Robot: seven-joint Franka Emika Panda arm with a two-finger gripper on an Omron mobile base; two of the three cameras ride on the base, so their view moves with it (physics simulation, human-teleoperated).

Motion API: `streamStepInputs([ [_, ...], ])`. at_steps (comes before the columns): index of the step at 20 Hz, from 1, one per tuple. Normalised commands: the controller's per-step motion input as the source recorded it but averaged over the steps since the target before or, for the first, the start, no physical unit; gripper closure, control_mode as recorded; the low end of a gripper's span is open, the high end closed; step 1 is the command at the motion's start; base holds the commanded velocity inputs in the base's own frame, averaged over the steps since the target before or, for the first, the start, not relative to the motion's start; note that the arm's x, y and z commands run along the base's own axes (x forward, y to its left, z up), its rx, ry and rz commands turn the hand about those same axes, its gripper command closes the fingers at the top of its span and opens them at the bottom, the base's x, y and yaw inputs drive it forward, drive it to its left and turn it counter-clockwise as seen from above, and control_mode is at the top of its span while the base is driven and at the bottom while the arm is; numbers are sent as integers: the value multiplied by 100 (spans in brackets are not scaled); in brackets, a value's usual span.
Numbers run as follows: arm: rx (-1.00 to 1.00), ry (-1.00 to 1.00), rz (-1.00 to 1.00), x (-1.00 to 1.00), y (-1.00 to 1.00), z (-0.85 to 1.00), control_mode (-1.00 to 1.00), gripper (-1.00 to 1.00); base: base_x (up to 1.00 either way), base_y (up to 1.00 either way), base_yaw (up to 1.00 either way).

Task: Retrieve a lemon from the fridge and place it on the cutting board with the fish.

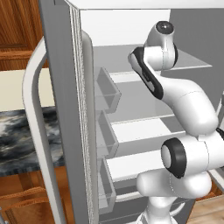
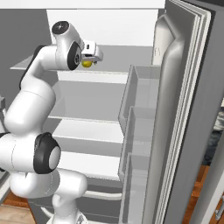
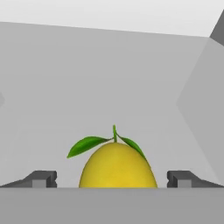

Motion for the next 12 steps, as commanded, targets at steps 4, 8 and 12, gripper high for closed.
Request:
streamStepInputs([
  [4, 0, 0, 0, 0, 0, 0, -100, -100, 0, 0, 0],
  [8, 0, 0, 0, 0, 0, -6, -100, 100, 0, 0, 0],
  [12, 0, 0, 0, 0, 0, -9, -100, 100, 0, 0, 0],
])
